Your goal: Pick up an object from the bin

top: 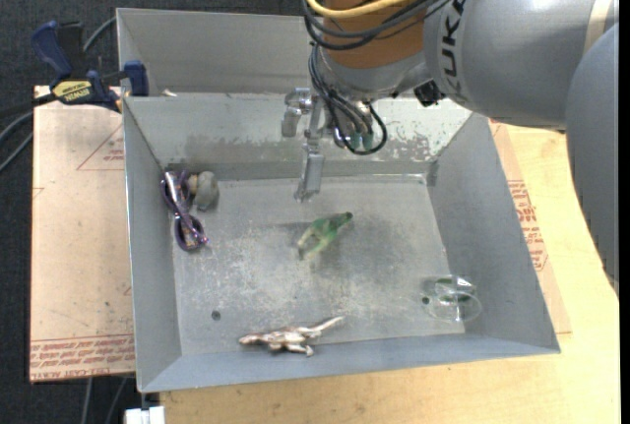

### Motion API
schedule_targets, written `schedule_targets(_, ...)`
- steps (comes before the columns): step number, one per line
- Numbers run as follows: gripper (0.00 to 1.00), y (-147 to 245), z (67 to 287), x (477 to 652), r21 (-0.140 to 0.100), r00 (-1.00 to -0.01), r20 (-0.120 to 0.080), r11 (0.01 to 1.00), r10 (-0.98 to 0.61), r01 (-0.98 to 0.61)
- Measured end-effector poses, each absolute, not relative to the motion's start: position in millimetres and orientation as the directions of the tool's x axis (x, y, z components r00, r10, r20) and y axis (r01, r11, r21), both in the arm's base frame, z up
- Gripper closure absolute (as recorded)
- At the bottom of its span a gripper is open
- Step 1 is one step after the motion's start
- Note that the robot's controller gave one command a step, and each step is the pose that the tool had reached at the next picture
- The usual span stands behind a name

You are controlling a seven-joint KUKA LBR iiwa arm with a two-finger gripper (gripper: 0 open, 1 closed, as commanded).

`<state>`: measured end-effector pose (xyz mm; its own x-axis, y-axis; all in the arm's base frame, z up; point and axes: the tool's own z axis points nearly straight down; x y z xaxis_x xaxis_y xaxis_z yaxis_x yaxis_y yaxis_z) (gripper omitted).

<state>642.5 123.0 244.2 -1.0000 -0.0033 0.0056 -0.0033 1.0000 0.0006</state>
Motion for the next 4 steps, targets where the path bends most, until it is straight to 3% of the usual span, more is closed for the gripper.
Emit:
schedule_targets(2,0.0,121,247,644.1,0.002,-1.0,-0.005,1.0,-0.003,-0.003)
schedule_targets(3,0.0,165,237,657.5,0.003,-0.986,-0.01,0.986,-0.166,-0.166)
schedule_targets(4,0.0,90,132,607.1,0.003,-0.985,-0.008,0.985,-0.172,-0.172)
